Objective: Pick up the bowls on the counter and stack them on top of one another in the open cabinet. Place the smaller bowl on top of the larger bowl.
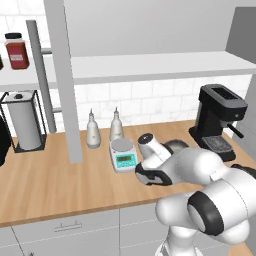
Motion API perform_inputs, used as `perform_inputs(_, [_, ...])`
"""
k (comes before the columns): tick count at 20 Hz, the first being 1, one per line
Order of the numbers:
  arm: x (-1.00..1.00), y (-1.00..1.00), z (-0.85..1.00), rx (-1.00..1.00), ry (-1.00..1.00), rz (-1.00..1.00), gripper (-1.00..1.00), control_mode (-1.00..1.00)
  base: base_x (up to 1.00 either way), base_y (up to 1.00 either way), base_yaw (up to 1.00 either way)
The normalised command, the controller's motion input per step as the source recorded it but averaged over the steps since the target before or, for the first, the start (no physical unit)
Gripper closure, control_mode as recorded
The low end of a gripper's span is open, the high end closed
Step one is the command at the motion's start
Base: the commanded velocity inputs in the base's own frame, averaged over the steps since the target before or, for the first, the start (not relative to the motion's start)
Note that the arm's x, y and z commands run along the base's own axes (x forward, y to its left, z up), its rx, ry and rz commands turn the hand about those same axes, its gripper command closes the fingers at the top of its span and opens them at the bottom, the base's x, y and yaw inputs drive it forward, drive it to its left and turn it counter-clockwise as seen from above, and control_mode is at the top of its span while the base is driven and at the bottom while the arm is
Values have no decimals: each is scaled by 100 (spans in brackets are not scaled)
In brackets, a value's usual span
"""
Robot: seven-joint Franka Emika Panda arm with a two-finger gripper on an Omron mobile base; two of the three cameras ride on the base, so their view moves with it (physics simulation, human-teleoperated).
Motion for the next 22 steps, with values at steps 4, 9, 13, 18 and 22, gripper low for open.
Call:
perform_inputs(4, [0, 0, 0, 0, 0, 0, 100, -100, 0, 0, 0])
perform_inputs(9, [-14, 3, 28, 0, -9, 0, 100, -100, 0, 0, 0])
perform_inputs(13, [-62, 12, 100, -2, -18, 0, 100, -100, 0, 0, 0])
perform_inputs(18, [-46, 18, 100, -5, -8, 0, 100, -100, 0, 0, 0])
perform_inputs(22, [0, 8, 100, -4, 0, 1, 100, -100, 0, 0, 0])
